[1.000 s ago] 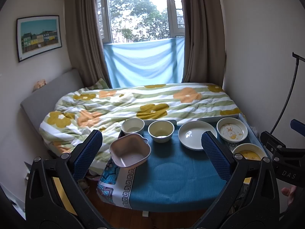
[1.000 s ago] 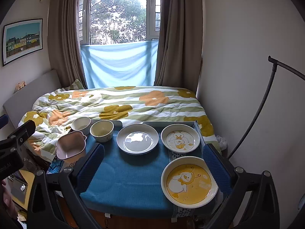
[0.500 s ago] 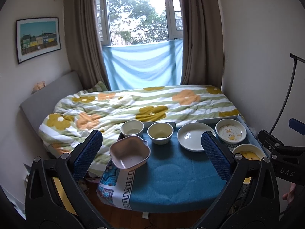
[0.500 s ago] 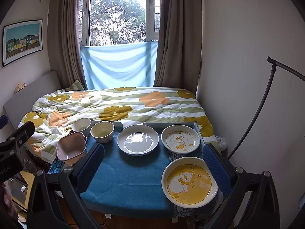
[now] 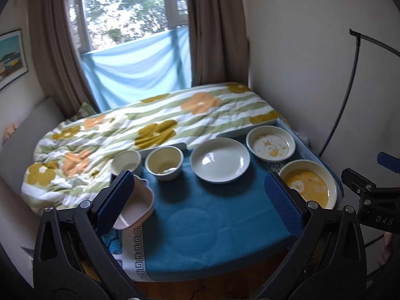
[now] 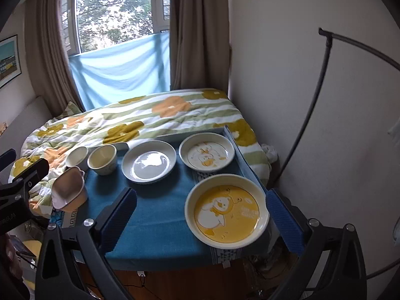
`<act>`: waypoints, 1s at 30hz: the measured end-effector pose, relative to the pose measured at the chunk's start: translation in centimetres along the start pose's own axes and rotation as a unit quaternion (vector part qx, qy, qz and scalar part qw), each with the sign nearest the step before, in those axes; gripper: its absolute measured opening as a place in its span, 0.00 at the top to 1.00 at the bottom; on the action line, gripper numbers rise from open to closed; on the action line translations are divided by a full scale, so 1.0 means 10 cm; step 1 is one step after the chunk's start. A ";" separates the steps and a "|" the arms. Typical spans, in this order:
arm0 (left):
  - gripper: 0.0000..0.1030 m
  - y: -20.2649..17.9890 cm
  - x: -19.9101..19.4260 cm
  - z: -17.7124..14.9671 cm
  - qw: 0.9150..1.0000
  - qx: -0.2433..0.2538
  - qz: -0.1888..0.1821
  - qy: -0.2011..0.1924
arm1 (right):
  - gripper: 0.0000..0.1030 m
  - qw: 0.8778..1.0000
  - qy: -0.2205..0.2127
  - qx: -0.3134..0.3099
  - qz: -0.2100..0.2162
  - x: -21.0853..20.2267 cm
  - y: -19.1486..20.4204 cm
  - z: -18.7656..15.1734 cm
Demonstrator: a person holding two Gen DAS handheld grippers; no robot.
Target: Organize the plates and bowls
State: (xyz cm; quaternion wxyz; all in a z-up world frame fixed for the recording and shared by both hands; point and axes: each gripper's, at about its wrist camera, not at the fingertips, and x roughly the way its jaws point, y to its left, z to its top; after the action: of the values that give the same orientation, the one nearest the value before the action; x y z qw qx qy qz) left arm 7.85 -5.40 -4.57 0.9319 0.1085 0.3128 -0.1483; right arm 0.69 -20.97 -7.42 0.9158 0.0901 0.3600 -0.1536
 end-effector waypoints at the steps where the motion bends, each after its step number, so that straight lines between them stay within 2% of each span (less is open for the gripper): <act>1: 0.00 -0.07 0.13 -0.01 1.000 0.005 -0.019 0.012 | 0.00 1.000 0.010 0.010 -0.007 0.07 -0.09 -0.03; 4: 0.00 -0.27 0.56 -0.06 0.996 0.018 -0.071 0.056 | 0.00 0.998 0.048 0.045 -0.023 0.31 -0.37 -0.18; 9: 0.00 -0.60 1.33 -0.22 0.982 0.027 -0.134 0.128 | 0.00 0.987 0.099 0.125 -0.009 0.77 -0.89 -0.48; 12: 0.00 -0.78 1.74 -0.31 0.970 0.025 -0.173 0.170 | 0.00 0.980 0.121 0.159 0.010 1.05 -1.13 -0.64; 16: 0.03 -1.04 2.24 -0.42 0.955 0.030 -0.202 0.216 | 0.03 0.972 0.132 0.191 0.040 1.34 -1.34 -0.80; 17: 0.06 -1.11 2.34 -0.44 0.951 0.035 -0.206 0.226 | 0.06 0.970 0.134 0.195 0.048 1.41 -1.39 -0.83; 18: 0.09 -1.18 2.45 -0.47 0.948 0.041 -0.211 0.234 | 0.15 0.969 0.136 0.197 0.057 1.47 -1.42 -0.84; 20: 0.22 -1.29 2.60 -0.52 0.943 0.048 -0.218 0.248 | 0.29 0.966 0.145 0.200 0.075 1.61 -1.48 -0.87; 21: 0.25 -1.34 2.67 -0.54 0.940 0.051 -0.222 0.256 | 0.36 0.964 0.150 0.202 0.081 1.66 -1.50 -0.88; 27: 0.56 -1.53 2.93 -0.61 0.926 0.064 -0.238 0.287 | 0.62 0.960 0.158 0.212 0.090 1.87 -1.61 -0.93; 28: 0.64 -1.54 2.95 -0.62 0.924 0.066 -0.241 0.290 | 0.69 0.960 0.156 0.212 0.091 1.89 -1.63 -0.93; 29: 0.73 -1.56 2.98 -0.62 0.922 0.068 -0.243 0.294 | 0.70 0.960 0.157 0.212 0.093 1.90 -1.64 -0.93; 30: 0.79 -1.58 3.02 -0.63 0.921 0.070 -0.243 0.297 | 0.75 0.960 0.157 0.213 0.095 1.91 -1.65 -0.93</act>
State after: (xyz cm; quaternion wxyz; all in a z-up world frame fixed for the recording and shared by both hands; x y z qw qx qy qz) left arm 21.88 -24.57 -29.80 0.7218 0.1335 0.5805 -0.3525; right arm 2.33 -38.03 -28.13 0.8179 0.3395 0.4479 -0.1228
